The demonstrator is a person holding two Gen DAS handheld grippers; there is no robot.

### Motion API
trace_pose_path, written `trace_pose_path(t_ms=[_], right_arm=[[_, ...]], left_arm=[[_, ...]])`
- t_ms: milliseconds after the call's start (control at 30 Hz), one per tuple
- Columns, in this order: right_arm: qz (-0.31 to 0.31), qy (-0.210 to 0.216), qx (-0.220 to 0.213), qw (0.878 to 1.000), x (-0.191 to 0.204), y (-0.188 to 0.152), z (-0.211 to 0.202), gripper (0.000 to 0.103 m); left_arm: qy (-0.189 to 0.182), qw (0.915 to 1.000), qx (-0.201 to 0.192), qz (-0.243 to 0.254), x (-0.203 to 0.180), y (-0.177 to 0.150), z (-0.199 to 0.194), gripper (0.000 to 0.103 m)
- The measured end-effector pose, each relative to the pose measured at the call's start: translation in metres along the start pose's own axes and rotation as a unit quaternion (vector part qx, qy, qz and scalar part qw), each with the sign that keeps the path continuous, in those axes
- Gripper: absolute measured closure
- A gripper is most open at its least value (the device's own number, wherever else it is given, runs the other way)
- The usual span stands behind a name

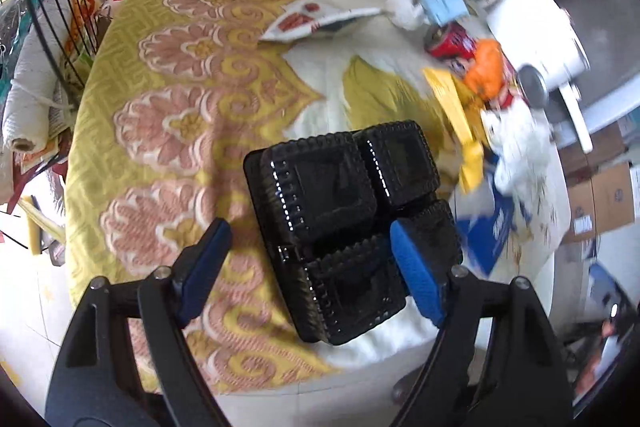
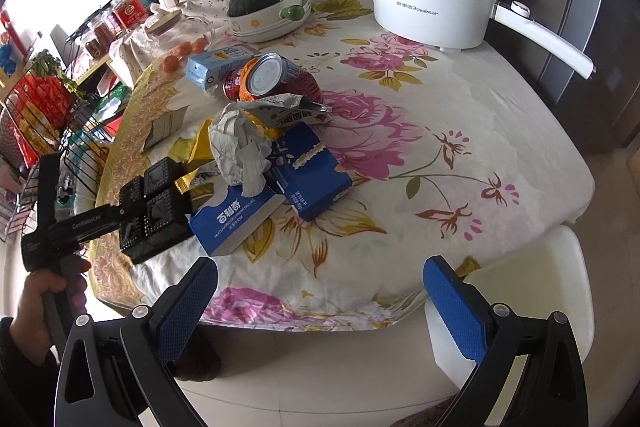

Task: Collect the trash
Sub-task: 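Lift the black tray with the left tool and pull it back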

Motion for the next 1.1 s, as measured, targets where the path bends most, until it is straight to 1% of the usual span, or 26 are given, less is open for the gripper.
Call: trace_pose_path(t_ms=[100,200,333,433,533,600,733,767,800,833,867,900,933,967,1033,1100], right_arm=[[-0.005,0.001,0.0,1.0,0.003,-0.005,-0.001,0.0],[-0.008,0.0,0.003,1.0,0.004,-0.011,-0.001,0.0],[-0.008,-0.004,0.007,1.0,0.001,-0.018,0.0,0.0],[-0.002,-0.008,0.009,1.0,-0.004,-0.02,0.0,0.0],[0.008,-0.008,0.01,1.0,-0.01,-0.021,0.0,0.0],[0.014,-0.007,0.01,1.0,-0.013,-0.021,0.0,0.0],[0.019,-0.006,0.011,1.0,-0.016,-0.022,0.0,0.0],[0.018,-0.006,0.011,1.0,-0.016,-0.023,0.0,0.0],[0.017,-0.006,0.012,1.0,-0.015,-0.023,0.0,0.0],[0.016,-0.006,0.012,1.0,-0.015,-0.023,0.0,0.0],[0.014,-0.007,0.013,1.0,-0.014,-0.023,0.001,0.0],[0.012,-0.008,0.014,1.0,-0.012,-0.023,0.002,0.0],[0.009,-0.008,0.015,1.0,-0.011,-0.024,0.003,0.0],[0.007,-0.007,0.017,1.0,-0.009,-0.024,0.004,0.0],[0.001,-0.006,0.021,1.0,-0.004,-0.025,0.007,0.0],[-0.006,-0.003,0.025,1.0,0.003,-0.027,0.01,0.0]], left_arm=[[-0.006,0.9996,0.018,0.021,0.003,-0.019,-0.009,0.021],[-0.006,0.9993,0.028,0.026,0.007,-0.04,-0.019,0.021],[-0.002,0.9991,0.031,0.029,0.009,-0.058,-0.028,0.019],[0.002,0.999,0.031,0.031,0.008,-0.063,-0.032,0.018],[0.004,0.9989,0.031,0.035,0.002,-0.055,-0.023,0.017],[0.004,0.9986,0.029,0.045,-0.003,-0.049,-0.016,0.014],[0.01,0.9972,0.026,0.069,-0.014,-0.044,-0.007,0.014],[0.011,0.9969,0.026,0.073,-0.016,-0.043,-0.006,0.018],[0.004,0.9966,0.027,0.077,-0.019,-0.043,-0.006,0.028],[-0.012,0.9965,0.03,0.077,-0.023,-0.042,-0.004,0.042],[-0.023,0.9965,0.034,0.073,-0.025,-0.041,-0.003,0.041],[-0.019,0.9963,0.035,0.076,-0.026,-0.041,-0.003,0.042],[-0.018,0.9961,0.034,0.079,-0.028,-0.042,-0.003,0.044],[-0.02,0.996,0.032,0.081,-0.029,-0.041,-0.003,0.048],[-0.018,0.9944,0.028,0.1,-0.035,-0.041,-0.004,0.05],[-0.018,0.9928,0.029,0.115,-0.041,-0.043,-0.002,0.051]])
Point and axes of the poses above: each gripper's, at about its wrist camera, not at the fingertips, and z roughly the way its jaws point, x to its left, y to its top, the point moved 3 cm from there along z, roughly the way its jaws point, and after that the axes turned 6 degrees about -y, right-handed, at the moved point
